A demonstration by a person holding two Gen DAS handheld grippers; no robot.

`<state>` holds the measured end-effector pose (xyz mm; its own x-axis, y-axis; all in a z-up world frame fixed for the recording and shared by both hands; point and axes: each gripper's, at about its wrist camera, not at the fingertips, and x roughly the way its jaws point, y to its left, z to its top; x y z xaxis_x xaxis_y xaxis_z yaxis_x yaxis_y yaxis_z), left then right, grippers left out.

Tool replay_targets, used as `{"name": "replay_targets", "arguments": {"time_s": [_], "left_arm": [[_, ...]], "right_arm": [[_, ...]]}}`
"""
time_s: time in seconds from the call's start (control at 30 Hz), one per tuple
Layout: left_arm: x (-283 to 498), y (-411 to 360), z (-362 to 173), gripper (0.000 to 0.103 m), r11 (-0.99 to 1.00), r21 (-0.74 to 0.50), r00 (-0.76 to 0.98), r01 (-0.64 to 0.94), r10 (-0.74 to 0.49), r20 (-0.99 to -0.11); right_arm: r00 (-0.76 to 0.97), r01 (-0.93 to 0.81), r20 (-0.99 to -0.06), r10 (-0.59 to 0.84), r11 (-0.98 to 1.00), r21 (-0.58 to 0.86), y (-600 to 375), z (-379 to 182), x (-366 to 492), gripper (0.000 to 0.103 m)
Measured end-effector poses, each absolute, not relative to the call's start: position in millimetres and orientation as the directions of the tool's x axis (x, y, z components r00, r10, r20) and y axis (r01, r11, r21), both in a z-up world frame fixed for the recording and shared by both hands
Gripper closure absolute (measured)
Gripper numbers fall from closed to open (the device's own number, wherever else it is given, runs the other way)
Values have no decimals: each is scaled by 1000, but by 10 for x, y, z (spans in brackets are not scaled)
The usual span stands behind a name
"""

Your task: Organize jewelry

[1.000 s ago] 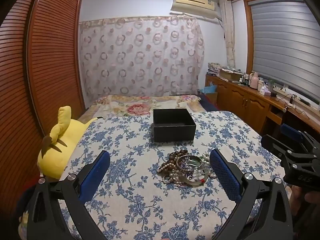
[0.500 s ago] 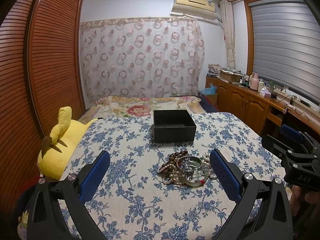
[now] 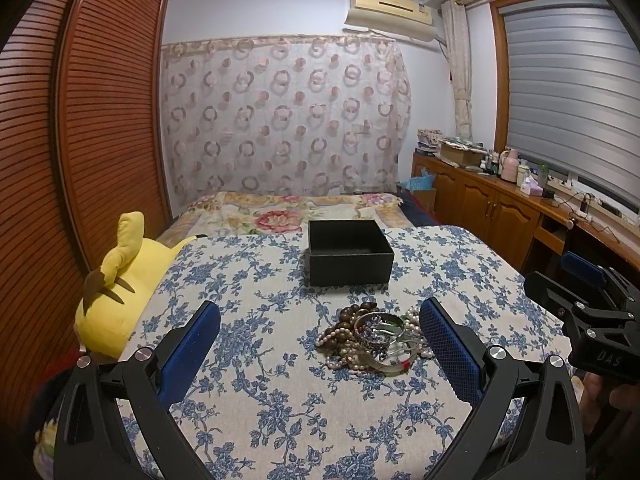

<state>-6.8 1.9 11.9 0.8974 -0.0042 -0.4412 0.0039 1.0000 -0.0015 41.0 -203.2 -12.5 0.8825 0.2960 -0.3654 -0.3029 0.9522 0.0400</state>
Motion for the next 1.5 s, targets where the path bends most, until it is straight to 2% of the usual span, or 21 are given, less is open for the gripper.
{"name": "replay_targets", "arguments": {"time_s": [1.5], "left_arm": [[-61,-32,132,6,1000,-4,909,1,-2,-417]], "right_arm": [[881,-301,-369,295,953,43,-2050,-126,405,2]]}}
